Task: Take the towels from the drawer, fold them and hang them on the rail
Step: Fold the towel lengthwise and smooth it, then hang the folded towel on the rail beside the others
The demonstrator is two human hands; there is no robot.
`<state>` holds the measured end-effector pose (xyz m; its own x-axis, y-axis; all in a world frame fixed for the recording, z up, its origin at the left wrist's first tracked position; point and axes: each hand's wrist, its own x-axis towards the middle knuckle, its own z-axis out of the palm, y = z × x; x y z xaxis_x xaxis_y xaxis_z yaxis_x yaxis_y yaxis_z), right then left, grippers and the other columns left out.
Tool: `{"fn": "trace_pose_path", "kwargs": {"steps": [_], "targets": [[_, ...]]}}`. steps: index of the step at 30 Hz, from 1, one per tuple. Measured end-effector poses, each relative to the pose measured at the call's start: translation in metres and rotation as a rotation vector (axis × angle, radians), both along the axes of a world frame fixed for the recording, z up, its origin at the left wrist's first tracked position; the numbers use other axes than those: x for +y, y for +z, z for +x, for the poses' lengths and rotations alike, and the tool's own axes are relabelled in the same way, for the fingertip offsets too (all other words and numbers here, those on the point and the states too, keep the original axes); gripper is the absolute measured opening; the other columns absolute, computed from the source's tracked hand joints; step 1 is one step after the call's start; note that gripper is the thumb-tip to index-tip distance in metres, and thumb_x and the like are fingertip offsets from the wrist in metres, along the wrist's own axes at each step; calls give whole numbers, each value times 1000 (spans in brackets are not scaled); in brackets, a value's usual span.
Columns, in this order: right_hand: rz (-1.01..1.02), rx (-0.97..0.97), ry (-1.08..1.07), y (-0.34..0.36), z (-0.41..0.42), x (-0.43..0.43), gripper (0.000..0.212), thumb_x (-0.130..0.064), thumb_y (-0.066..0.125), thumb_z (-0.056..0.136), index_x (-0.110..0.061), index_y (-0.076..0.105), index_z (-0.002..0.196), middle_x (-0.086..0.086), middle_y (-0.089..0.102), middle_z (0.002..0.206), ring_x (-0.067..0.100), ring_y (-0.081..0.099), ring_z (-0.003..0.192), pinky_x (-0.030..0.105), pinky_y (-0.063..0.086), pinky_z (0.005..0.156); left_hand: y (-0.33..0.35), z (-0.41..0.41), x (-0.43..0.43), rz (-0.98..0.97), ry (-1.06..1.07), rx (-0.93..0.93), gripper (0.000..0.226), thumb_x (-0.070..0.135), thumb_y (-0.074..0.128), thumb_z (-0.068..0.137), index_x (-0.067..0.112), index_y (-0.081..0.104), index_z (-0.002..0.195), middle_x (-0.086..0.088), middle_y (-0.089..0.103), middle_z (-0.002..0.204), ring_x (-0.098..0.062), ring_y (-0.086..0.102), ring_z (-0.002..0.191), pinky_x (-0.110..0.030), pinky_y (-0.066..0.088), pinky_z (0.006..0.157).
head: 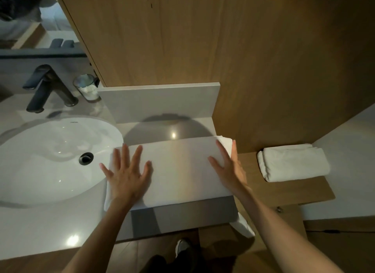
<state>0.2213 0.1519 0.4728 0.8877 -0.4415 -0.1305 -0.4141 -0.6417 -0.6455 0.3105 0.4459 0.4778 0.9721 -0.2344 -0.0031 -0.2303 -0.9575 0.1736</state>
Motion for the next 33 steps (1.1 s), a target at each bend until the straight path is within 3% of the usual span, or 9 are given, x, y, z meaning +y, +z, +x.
{"fn": "trace_pose_path", "kwargs": {"steps": [4,6,12,15,19,25,29,31,33], "targets": [[185,-21,-85,3,-1,-1,77,-83,47,74,-62,14,141,-3,56,125,18,59,106,39,53,83,-3,0,1,-56,41,35,65,66,14,93,38,8,151,-4,-8,162,-25,-12,148,-58,0,117],[191,20,-109,4,1,-2,81,-87,47,69,-66,11,138,4,55,125,22,58,106,45,54,87,-4,2,0,-55,40,34,66,66,12,92,37,8,151,-5,-8,162,-25,-12,148,-56,1,117],[47,73,-111,31,-4,-4,79,-63,62,82,-39,28,149,7,61,130,30,57,113,37,48,91,-6,4,5,-28,-10,44,67,66,4,90,38,1,151,-5,-11,161,-25,-15,147,-53,-10,117],[-2,-17,-110,53,-15,3,71,-53,66,85,-36,36,146,2,60,133,27,55,118,35,46,94,-7,1,11,-35,-35,77,70,63,-2,90,31,4,153,-8,-3,161,-30,-6,148,-55,-6,117],[-57,-246,-67,96,-33,21,61,-49,65,87,-41,39,141,-7,56,136,15,53,120,34,46,97,6,-8,8,-7,-86,214,61,47,21,101,25,-2,153,-9,-2,161,-31,0,148,-61,5,115],[-274,-466,91,184,-65,52,47,-47,61,91,-41,44,135,-15,55,132,6,54,113,13,41,84,104,-23,-21,-577,-437,300,84,63,41,86,28,4,153,4,4,161,-16,6,148,-39,13,120],[-399,-587,184,240,-94,68,44,-49,60,92,-41,46,132,-9,59,122,12,59,104,32,55,84,193,-38,-53,-755,-645,320,87,48,59,87,27,7,153,19,17,150,-1,15,140,-28,18,115],[-490,-628,237,270,-108,75,41,-48,61,92,-39,48,130,-6,61,114,13,60,97,35,56,79,231,-45,-64,-862,-718,352,80,39,67,86,26,22,151,19,35,144,2,35,133,-24,31,108],[-585,-665,275,303,-122,78,41,-47,62,91,-35,52,129,-5,62,115,14,61,99,32,56,82,264,-51,-71,-881,-776,382,53,31,70,85,28,47,132,16,58,123,6,56,108,-15,45,87]]}}
